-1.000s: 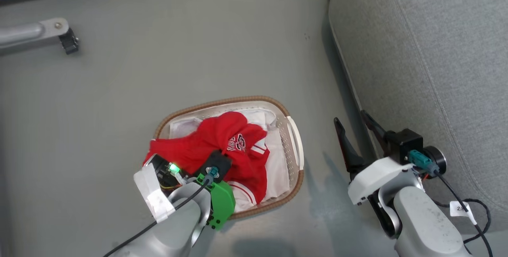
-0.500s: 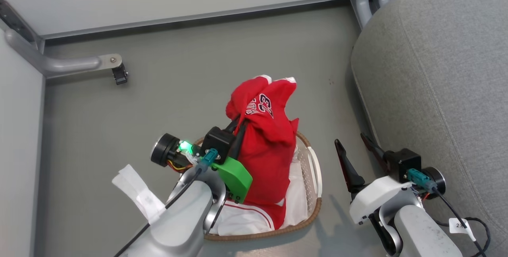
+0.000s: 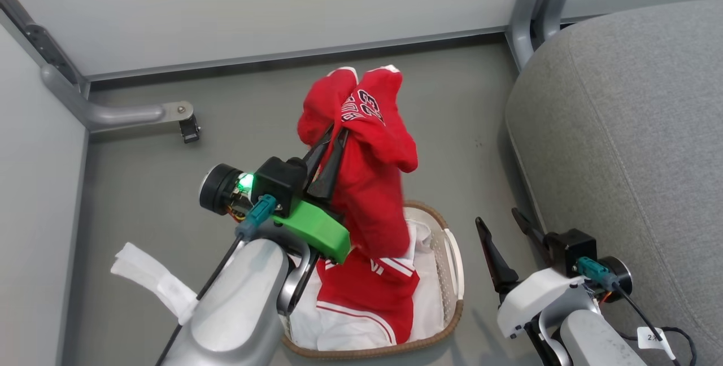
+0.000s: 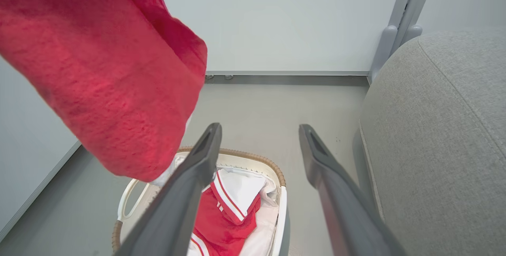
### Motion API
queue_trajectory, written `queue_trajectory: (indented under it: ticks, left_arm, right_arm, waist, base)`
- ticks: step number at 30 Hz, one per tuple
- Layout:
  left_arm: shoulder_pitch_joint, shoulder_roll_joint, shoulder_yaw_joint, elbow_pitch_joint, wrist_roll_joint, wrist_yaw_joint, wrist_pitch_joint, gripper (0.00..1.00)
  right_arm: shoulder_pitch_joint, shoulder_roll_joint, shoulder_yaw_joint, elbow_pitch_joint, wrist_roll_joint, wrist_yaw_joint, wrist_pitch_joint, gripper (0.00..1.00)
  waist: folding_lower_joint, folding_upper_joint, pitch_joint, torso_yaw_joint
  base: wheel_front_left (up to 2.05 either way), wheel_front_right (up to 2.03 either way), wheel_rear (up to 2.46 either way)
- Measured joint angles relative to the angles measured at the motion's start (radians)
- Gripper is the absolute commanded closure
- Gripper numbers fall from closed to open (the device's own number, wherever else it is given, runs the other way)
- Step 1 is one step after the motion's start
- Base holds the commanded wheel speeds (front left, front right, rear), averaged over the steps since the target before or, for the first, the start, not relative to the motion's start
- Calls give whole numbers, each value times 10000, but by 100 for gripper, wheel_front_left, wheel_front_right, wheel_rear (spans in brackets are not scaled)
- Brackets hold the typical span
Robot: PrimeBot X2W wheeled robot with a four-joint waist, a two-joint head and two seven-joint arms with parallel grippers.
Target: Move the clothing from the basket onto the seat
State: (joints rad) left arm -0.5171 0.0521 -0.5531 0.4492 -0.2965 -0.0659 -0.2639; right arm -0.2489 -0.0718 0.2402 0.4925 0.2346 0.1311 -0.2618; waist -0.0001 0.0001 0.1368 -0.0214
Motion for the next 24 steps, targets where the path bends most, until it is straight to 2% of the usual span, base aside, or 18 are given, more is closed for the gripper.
queue_trajectory:
  ticks: [5,15,24]
  left_arm:
    - [198,-12,326,-573,-65,-222,-2,100]
    - [624,-19,113,-1181,-221,-199,0,100]
    - [684,-21,-2,-1208,-545,-52,0,100]
  right_arm:
    - [199,17,40,15,36,-2,0,0]
    - [550,38,389,-232,69,-2,0,0]
    - [-169,61,2359,-1659,408,0,-15,0]
  waist:
    - [0,0,-228,22]
    - [0,0,-586,55]
    - [0,0,-546,139]
  base:
    - [0,0,0]
    - [0,0,0]
    - [0,0,0]
